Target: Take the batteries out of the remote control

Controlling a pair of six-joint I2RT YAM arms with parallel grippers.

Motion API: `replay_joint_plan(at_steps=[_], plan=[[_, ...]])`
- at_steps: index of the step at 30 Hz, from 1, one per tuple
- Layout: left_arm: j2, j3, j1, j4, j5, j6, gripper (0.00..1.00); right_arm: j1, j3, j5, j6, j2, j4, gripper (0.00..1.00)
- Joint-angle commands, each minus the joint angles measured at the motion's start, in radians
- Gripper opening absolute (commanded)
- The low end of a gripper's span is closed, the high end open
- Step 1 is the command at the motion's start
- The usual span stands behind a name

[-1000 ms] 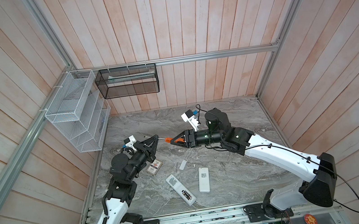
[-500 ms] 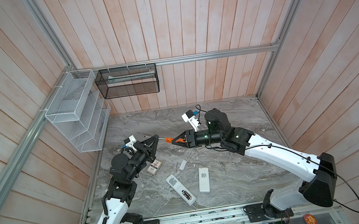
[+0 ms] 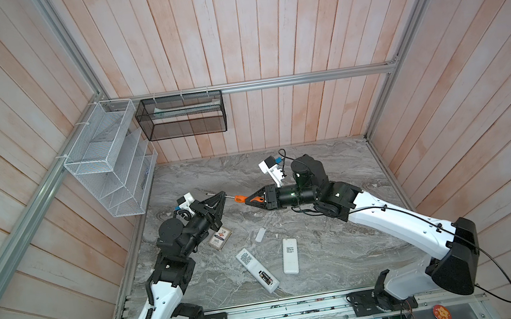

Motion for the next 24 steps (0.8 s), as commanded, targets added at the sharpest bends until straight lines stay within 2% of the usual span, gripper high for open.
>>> replay_joint_plan(at_steps=[1,2,4,5,9,12,18,21,24], plan=[[0.0,-0.008,-0.003,0.02,-0.013,0.03,0.0,0.006,0.022,0.014,-0.016,0.01,-0.002,0.0],[-0.002,-0.007,-0.002,0.018,-0.009,0.036,0.04,0.006,0.023,0.017,-0.02,0.009,-0.012,0.0],[-0.008,0.007,0.003,-0.012,0.003,0.062,0.3,0.003,0.024,0.025,-0.029,0.001,-0.034,0.0],[-0.016,0.019,0.01,-0.044,0.015,0.085,0.38,-0.002,0.024,0.028,-0.035,-0.006,-0.051,0.0],[-0.082,0.082,0.052,-0.243,0.06,0.214,0.66,-0.035,0.024,0.061,-0.064,-0.055,-0.166,0.0],[-0.147,0.115,0.084,-0.415,0.082,0.302,0.76,-0.074,0.022,0.073,-0.094,-0.1,-0.295,0.0],[-0.191,0.146,0.096,-0.736,0.133,0.463,0.83,-0.102,0.03,0.06,-0.188,-0.148,-0.599,0.0],[-0.183,0.132,0.095,-0.811,0.177,0.508,0.84,-0.096,0.014,0.037,-0.23,-0.167,-0.733,0.0],[-0.182,0.107,0.096,-0.811,0.208,0.518,0.86,-0.079,-0.031,0.024,-0.233,-0.208,-0.806,0.0]])
